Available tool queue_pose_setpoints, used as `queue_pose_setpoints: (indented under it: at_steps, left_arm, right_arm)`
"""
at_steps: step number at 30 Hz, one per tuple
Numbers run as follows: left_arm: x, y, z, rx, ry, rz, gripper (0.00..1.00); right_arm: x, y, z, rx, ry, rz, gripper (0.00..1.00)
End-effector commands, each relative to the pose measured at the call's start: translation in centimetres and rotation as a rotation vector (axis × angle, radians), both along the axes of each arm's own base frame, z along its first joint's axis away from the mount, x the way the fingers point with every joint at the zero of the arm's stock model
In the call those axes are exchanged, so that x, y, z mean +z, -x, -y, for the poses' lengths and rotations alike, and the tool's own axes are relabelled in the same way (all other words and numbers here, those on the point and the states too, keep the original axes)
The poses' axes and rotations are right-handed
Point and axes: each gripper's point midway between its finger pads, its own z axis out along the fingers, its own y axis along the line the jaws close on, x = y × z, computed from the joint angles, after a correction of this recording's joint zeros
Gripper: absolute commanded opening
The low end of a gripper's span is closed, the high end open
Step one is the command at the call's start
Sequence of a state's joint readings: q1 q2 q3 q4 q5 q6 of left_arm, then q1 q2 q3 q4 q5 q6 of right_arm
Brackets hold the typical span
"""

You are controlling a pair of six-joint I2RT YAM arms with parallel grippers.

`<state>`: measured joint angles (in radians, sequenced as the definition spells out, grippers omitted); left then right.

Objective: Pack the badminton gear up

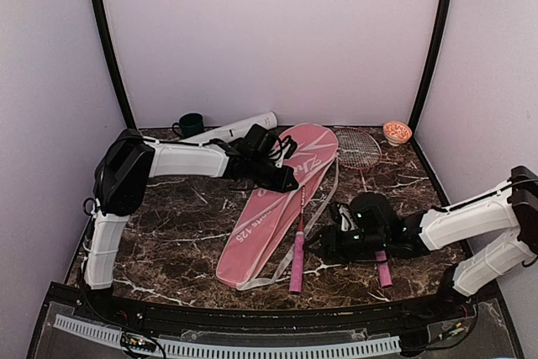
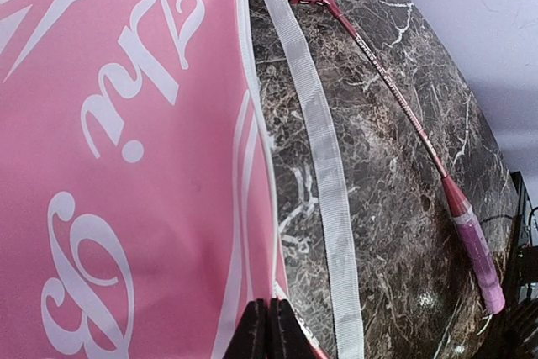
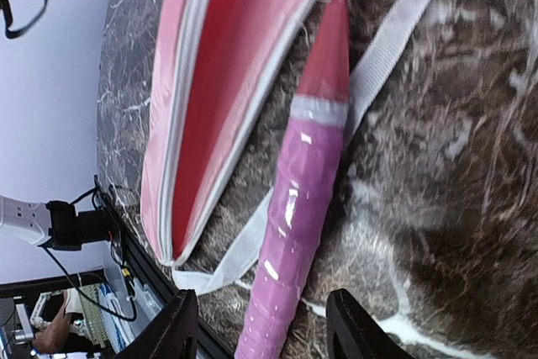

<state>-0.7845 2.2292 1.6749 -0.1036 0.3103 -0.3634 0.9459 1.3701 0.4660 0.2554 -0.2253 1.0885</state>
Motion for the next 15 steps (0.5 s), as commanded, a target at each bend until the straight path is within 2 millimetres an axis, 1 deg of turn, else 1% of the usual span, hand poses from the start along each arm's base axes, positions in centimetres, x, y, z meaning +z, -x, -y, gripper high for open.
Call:
queue_pose_setpoints:
  at_steps: [1,6,9,15]
  left_arm:
    - [2.2,-0.5,0.6,0.030,0.014,0.050,0.06]
    - [2.3,-0.5,0.9,0.040,-0.009,0.073,0.07]
    - [2.3,-0.6,0.8,0.051,-0.017,0.081,0.08]
    - [1.7,-0.2,0.8,0.058,-0.038,0.087,0.08]
  right_arm:
    - [-1.6,2.2,-0.6,0.006,-0.004,-0.103,0.53]
    - [-2.5,2.5,-1.5,0.009,-0.007,-0.121,0.52]
    - [-2.9,2.6,-2.2,0.012,-0.015,-0.136,0.49]
    - [-3.3,2.1,-3.1,-0.011,-0.012,-0.157,0.47]
